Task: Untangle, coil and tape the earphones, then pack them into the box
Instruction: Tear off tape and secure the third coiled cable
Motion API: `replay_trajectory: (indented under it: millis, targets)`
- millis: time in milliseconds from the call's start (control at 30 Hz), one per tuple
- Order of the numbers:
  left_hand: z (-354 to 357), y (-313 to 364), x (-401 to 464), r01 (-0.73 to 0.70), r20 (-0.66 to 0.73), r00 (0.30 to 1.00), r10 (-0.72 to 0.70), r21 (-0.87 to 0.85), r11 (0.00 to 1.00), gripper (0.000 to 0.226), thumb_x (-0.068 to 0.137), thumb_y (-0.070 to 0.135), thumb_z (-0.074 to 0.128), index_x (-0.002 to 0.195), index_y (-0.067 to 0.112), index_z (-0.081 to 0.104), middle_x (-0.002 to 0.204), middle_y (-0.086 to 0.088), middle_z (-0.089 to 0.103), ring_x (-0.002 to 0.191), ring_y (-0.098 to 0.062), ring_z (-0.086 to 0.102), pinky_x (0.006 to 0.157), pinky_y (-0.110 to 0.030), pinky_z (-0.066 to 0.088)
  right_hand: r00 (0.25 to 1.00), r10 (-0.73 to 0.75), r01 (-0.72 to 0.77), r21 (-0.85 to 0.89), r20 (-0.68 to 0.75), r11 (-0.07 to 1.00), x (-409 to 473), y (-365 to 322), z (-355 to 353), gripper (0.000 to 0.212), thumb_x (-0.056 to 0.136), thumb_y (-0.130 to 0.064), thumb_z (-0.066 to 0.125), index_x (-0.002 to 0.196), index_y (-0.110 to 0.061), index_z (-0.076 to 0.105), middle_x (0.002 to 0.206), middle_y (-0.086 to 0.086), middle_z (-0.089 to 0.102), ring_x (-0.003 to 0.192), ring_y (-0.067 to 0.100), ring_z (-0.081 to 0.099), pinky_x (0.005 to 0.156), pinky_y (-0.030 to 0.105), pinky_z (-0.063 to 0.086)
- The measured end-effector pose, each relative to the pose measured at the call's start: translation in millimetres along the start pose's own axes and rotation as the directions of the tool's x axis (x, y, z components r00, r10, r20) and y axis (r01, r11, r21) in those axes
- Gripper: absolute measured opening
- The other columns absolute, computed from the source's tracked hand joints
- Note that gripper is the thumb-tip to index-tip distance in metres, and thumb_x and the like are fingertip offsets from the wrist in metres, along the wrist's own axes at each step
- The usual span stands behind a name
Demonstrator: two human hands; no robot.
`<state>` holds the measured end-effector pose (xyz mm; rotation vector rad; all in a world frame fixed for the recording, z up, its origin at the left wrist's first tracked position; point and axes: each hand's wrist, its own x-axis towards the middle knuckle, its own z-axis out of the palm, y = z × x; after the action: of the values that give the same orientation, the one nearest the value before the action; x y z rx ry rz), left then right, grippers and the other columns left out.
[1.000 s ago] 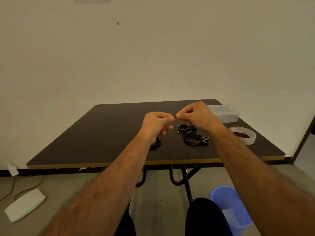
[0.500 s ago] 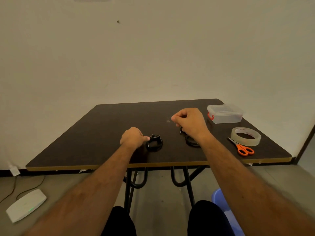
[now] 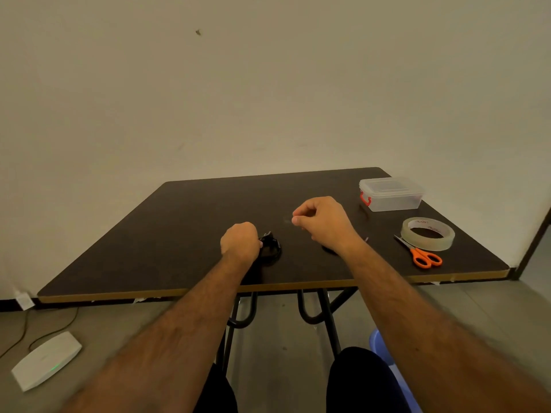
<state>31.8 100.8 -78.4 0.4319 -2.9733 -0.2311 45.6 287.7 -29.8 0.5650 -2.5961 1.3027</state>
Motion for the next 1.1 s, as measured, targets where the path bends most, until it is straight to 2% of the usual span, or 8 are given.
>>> replay_trajectory:
  millis: [200,400,467,600,733,867,967,1100]
  targets:
    - [-4,5,-10,-0.112,0.026,0.994,0.109,0.113,0.987,0.021,0.1,0.031,0.054,0.105,0.013,0.065,0.094,-0.005,0.063,0.09,-0.02,0.064,0.077,-0.033,0.052,1.0,0.006,-0.006,-0.037,0.003,0.999,1,-1,4,0.012,0.093,-0.021,0.065,0.105,-0.02,0.068,0.099,-0.005,0.065,0.095,0.008,0.061,0.083,0.029,0.053]
    - [-31,11,-20,-0.164,0.039,0.986,0.164,0.011,0.986,0.023,0.101,0.03,0.052,0.11,0.011,0.063,0.104,-0.009,0.067,0.096,-0.023,0.064,0.088,-0.04,0.053,0.998,-0.019,0.017,-0.034,-0.055,0.999,6,-13,0,0.02,0.098,-0.021,0.057,0.117,-0.021,0.061,0.1,-0.006,0.063,0.092,0.008,0.06,0.073,0.02,0.043]
    - [-44,14,-26,-0.193,0.021,0.981,0.193,-0.021,0.981,0.022,0.101,0.028,0.053,0.106,0.01,0.064,0.1,-0.009,0.068,0.093,-0.024,0.065,0.086,-0.041,0.054,0.996,-0.042,0.04,-0.019,-0.083,0.999,8,-20,-2,0.02,0.099,-0.022,0.054,0.118,-0.023,0.058,0.089,-0.006,0.065,0.086,0.009,0.061,0.065,0.019,0.042]
    - [-71,18,-40,-0.287,-0.111,0.954,0.278,-0.072,0.955,0.018,0.098,0.023,0.057,0.096,0.009,0.069,0.088,-0.007,0.072,0.084,-0.024,0.068,0.082,-0.043,0.057,0.99,-0.102,0.098,-0.045,-0.097,0.994,6,-44,-10,0.027,0.1,-0.024,0.048,0.127,-0.023,0.05,0.066,-0.007,0.057,0.064,0.012,0.057,0.066,0.033,0.051]
    - [-108,26,-59,-0.361,-0.181,0.923,0.341,-0.097,0.927,0.019,0.095,0.02,0.056,0.09,0.008,0.07,0.083,-0.007,0.072,0.079,-0.024,0.068,0.08,-0.042,0.056,0.978,-0.193,0.182,-0.122,-0.085,0.976,2,-77,-19,0.033,0.102,-0.031,0.041,0.135,-0.025,0.041,0.082,0.0,0.069,0.071,0.019,0.064,0.072,0.045,0.055]
    - [-157,29,-82,-0.428,-0.268,0.888,0.374,-0.186,0.884,0.025,0.094,0.017,0.055,0.074,0.011,0.068,0.074,-0.003,0.072,0.066,-0.015,0.065,0.068,-0.029,0.053,0.958,-0.274,0.25,-0.228,-0.084,0.941,-5,-113,-34,0.035,0.103,-0.029,0.035,0.137,-0.021,0.038,0.085,0.006,0.069,0.076,0.023,0.064,0.073,0.043,0.054]
    - [-197,28,-105,-0.477,-0.336,0.853,0.4,-0.19,0.858,0.032,0.093,0.011,0.051,0.065,0.022,0.06,0.068,0.004,0.069,0.054,-0.003,0.057,0.053,-0.014,0.037,0.942,-0.32,0.295,-0.205,-0.104,0.933,-11,-140,-48,0.033,0.105,-0.028,0.033,0.136,-0.019,0.039,0.084,0.007,0.07,0.075,0.022,0.065,0.074,0.043,0.055]
    - [-239,19,-127,-0.516,-0.383,0.836,0.393,-0.303,0.802,0.03,0.09,0.005,0.049,0.066,0.017,0.064,0.062,0.002,0.067,0.056,-0.01,0.064,0.058,-0.024,0.052,0.919,-0.363,0.339,-0.159,-0.157,0.927,-14,-178,-62,0.028,0.103,-0.025,0.033,0.129,-0.022,0.045,0.079,0.007,0.067,0.068,0.02,0.064,0.067,0.045,0.058]
